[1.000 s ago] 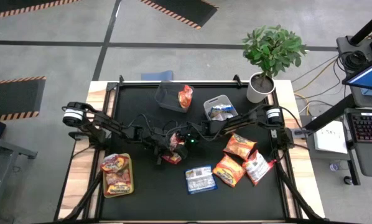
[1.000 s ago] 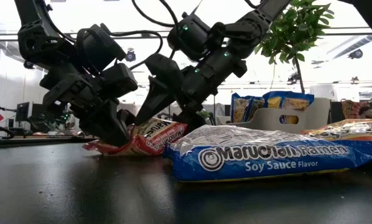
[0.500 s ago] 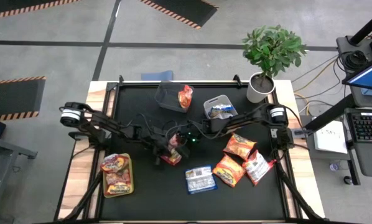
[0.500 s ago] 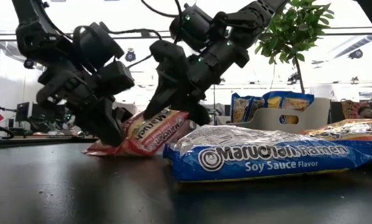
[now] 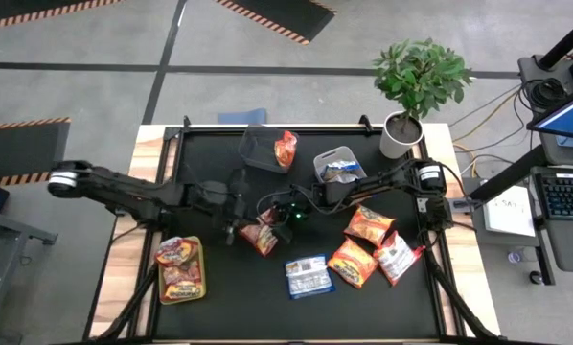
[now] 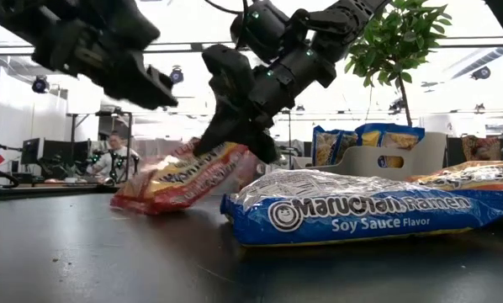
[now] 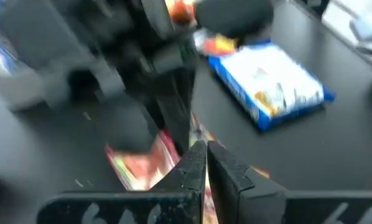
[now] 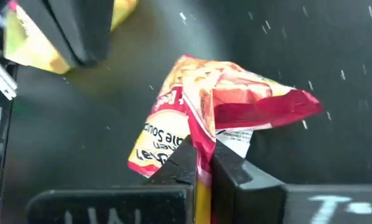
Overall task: Sort Maruchan noodles
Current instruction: Put the red noodle back into the yellow bin
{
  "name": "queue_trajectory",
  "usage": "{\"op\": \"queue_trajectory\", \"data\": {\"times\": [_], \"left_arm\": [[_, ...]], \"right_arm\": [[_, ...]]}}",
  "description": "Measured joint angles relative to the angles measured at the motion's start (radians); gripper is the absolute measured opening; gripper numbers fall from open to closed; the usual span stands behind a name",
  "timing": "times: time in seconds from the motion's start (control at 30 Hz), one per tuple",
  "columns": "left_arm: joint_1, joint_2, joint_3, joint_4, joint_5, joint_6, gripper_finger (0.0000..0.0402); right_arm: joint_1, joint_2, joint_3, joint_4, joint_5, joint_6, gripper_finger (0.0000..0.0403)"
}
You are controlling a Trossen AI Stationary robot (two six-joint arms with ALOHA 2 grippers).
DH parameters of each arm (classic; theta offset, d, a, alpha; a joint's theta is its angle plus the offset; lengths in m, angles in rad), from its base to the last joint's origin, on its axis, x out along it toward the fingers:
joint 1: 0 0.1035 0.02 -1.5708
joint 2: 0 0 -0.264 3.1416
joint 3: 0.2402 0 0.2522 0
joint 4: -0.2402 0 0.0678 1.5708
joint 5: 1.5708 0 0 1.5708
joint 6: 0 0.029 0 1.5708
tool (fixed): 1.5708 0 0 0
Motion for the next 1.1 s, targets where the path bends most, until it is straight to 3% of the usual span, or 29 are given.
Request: {"op": "queue_trajectory", "data": {"times": [0.27, 0.57, 0.83, 1.1], "left_arm": [[0.001, -0.234, 0.0, -0.039, -0.018, 0.031, 0.0], [0.002, -0.535, 0.001, -0.076, -0.105, 0.02, 0.0], [0.002, -0.734, 0.002, -0.085, -0.105, -0.007, 0.0], [0.002, -0.885, 0.002, -0.121, -0.105, -0.057, 0.0]], "right_arm": [[0.046, -0.005, 0.0, 0.172, 0.036, -0.147, 0.0009], [0.068, -0.005, 0.0, 0.368, 0.056, -0.258, 0.0009], [0.067, -0.003, 0.073, 0.376, 0.056, -0.418, 0.0009], [0.067, 0.089, 0.229, 0.358, 0.041, -0.538, 0.0009]]}}
